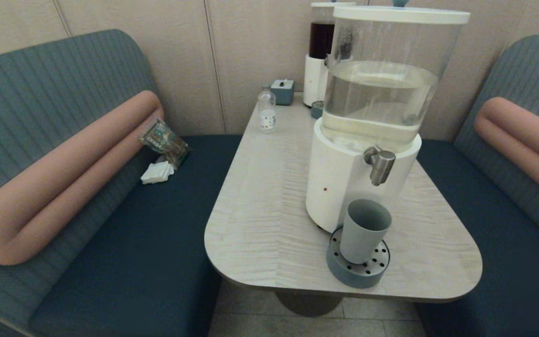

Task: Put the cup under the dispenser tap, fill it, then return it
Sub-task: Turn on the faucet

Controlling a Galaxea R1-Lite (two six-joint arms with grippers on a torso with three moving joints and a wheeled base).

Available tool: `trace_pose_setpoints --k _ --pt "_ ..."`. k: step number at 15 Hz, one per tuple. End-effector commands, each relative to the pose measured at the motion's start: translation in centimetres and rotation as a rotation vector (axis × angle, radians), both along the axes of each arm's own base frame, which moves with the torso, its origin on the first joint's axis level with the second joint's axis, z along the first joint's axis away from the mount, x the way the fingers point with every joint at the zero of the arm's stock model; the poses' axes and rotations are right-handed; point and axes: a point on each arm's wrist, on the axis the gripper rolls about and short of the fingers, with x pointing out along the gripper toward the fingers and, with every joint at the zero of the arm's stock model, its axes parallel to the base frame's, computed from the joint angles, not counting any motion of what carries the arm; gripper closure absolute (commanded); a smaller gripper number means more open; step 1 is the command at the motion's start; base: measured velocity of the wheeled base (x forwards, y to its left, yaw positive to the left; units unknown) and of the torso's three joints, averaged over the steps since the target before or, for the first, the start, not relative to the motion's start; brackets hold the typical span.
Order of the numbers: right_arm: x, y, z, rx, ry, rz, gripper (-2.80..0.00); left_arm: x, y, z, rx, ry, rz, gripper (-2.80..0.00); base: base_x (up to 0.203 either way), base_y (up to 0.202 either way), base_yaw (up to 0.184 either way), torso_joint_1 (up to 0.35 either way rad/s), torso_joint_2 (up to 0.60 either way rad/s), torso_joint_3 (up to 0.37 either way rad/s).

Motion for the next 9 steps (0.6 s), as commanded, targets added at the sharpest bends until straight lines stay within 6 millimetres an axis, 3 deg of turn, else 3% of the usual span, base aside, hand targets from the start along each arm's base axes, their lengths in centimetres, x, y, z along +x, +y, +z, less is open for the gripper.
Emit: trace_pose_setpoints --k 1,3,4,7,9 --pt "9.9 1.2 -0.5 0.017 0.353 0.129 0.00 0.0 0.0 0.0 0.001 0.002 0.000 0.00 0.000 0.000 0.000 0.000 0.00 0.000" --pt "12.1 2.1 -2.8 0.063 0.495 0.269 0.00 0.0 0.0 0.0 0.001 0.002 0.000 0.00 0.000 0.000 0.000 0.000 0.00 0.000" --pt "13.5 2.5 -3.3 0.116 0.486 0.324 0.00 0.0 0.0 0.0 0.001 0.002 0.000 0.00 0.000 0.000 0.000 0.000 0.00 0.000" --pt "17.3 3.2 -4.0 0.293 0.503 0.444 0.00 0.0 0.0 0.0 0.001 0.002 0.000 0.00 0.000 0.000 0.000 0.000 0.00 0.000" --pt "18.0 3.1 -4.5 0.319 0.508 0.468 0.00 0.0 0.0 0.0 0.001 0.002 0.000 0.00 0.000 0.000 0.000 0.000 0.00 0.000"
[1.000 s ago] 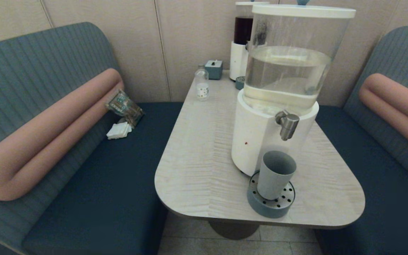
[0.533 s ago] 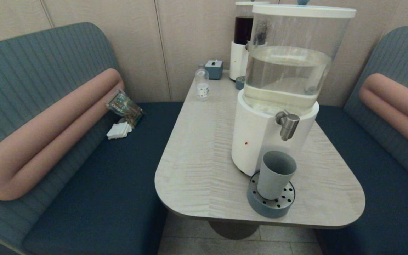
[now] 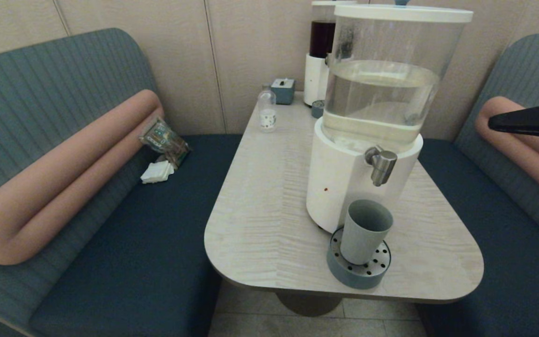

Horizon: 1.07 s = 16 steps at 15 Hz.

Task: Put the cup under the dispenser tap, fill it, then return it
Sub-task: Turn on the faucet

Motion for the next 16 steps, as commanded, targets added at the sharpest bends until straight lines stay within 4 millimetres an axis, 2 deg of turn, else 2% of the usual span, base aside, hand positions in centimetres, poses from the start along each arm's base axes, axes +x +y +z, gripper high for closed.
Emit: trace_pose_setpoints --k 1,4,6,11,16 --pt "1.9 0.2 -1.3 -0.006 0.055 0.010 0.00 0.0 0.0 0.0 0.001 0.002 0.000 0.00 0.000 0.000 0.000 0.000 0.00 0.000" --pt "3.7 0.5 -2.2 -0.076 0.058 0.019 0.00 0.0 0.0 0.0 0.001 0.002 0.000 0.00 0.000 0.000 0.000 0.000 0.00 0.000" --pt "4.9 1.4 -2.7 -0.153 0.050 0.002 0.00 0.0 0.0 0.0 0.001 0.002 0.000 0.00 0.000 0.000 0.000 0.000 0.00 0.000" --pt "5.8 5.0 -2.9 -0.266 0.047 0.039 0.00 0.0 0.0 0.0 0.001 0.002 0.000 0.00 0.000 0.000 0.000 0.000 0.00 0.000" --pt "7.1 5.9 -3.5 -0.328 0.064 -0.027 0.00 0.0 0.0 0.0 0.001 0.002 0.000 0.00 0.000 0.000 0.000 0.000 0.00 0.000"
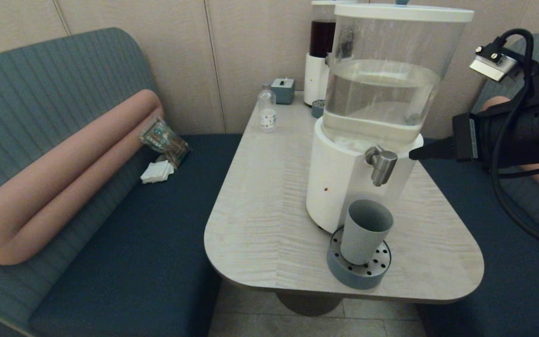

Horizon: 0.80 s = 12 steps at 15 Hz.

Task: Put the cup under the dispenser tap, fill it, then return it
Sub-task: Turn on the faucet

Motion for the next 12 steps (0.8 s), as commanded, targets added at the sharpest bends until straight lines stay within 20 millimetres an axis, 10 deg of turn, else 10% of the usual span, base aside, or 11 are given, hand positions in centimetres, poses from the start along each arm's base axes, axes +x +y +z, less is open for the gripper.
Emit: trace_pose_setpoints --k 1,12 --pt "1.0 0.5 -0.3 -0.023 0.006 -0.016 0.00 0.0 0.0 0.0 0.001 0.002 0.000 0.00 0.000 0.000 0.000 0.000 0.00 0.000" --pt "3.6 2.5 -0.7 -0.063 -0.009 -0.022 0.00 0.0 0.0 0.0 0.001 0.002 0.000 0.00 0.000 0.000 0.000 0.000 0.00 0.000"
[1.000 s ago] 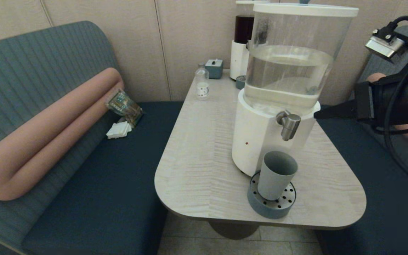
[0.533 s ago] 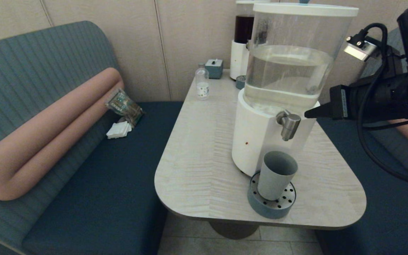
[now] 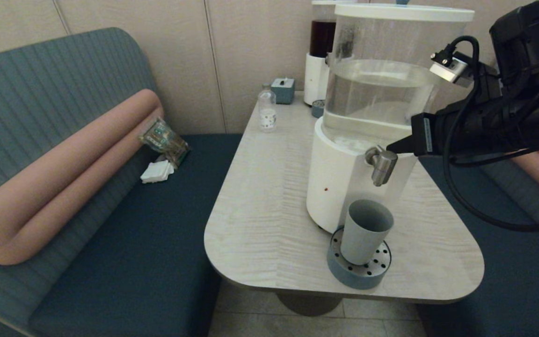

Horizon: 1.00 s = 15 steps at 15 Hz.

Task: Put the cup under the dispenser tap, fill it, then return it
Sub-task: Turn on the faucet

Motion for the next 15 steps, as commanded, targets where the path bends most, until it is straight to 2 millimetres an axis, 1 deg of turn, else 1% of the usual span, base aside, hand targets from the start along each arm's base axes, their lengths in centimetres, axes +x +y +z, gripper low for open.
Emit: trace_pose_setpoints --k 1,15 --pt "0.16 0.13 -0.18 -0.002 0.007 0.003 0.00 0.01 0.00 0.00 0.001 0.002 0.000 0.00 0.000 0.000 0.000 0.000 0.00 0.000" --pt "0.96 0.56 -0.22 0.005 -0.011 0.032 0.00 0.01 0.00 0.00 0.001 0.002 0.000 0.00 0.000 0.000 0.000 0.000 0.00 0.000"
